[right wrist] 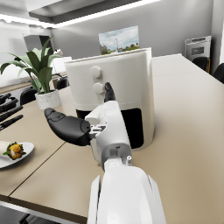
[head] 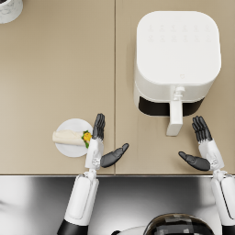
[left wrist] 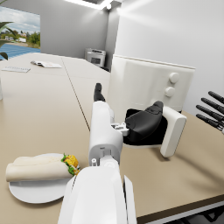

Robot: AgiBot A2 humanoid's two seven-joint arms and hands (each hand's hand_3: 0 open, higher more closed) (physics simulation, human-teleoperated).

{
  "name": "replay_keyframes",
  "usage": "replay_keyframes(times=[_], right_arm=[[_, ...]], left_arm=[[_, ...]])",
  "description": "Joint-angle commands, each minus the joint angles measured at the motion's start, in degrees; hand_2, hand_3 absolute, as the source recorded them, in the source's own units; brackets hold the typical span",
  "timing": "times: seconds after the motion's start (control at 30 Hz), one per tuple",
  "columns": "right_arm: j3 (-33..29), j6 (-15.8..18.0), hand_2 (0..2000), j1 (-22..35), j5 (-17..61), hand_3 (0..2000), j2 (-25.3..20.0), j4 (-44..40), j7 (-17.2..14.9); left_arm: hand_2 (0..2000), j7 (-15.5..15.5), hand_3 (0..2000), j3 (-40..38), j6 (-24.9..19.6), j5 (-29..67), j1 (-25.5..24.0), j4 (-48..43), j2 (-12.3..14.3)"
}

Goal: Pick up the chicken rolls and place it into the air fryer

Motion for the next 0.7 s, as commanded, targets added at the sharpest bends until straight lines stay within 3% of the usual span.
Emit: replay_keyframes(times=[0.03, 0.7], right_arm=[[0.0, 0.0, 0, 0.0, 0.0, 0, 0.0, 0.0, 0.0], [0.0, 0.0, 0, 0.0, 0.0, 0, 0.0, 0.0, 0.0]], left_arm=[[0, 0.0, 0, 0.0, 0.0, 0.0, 0.0, 0.0, 0.0], [0, 0.0, 0, 0.0, 0.0, 0.0, 0.0, 0.0, 0.0]])
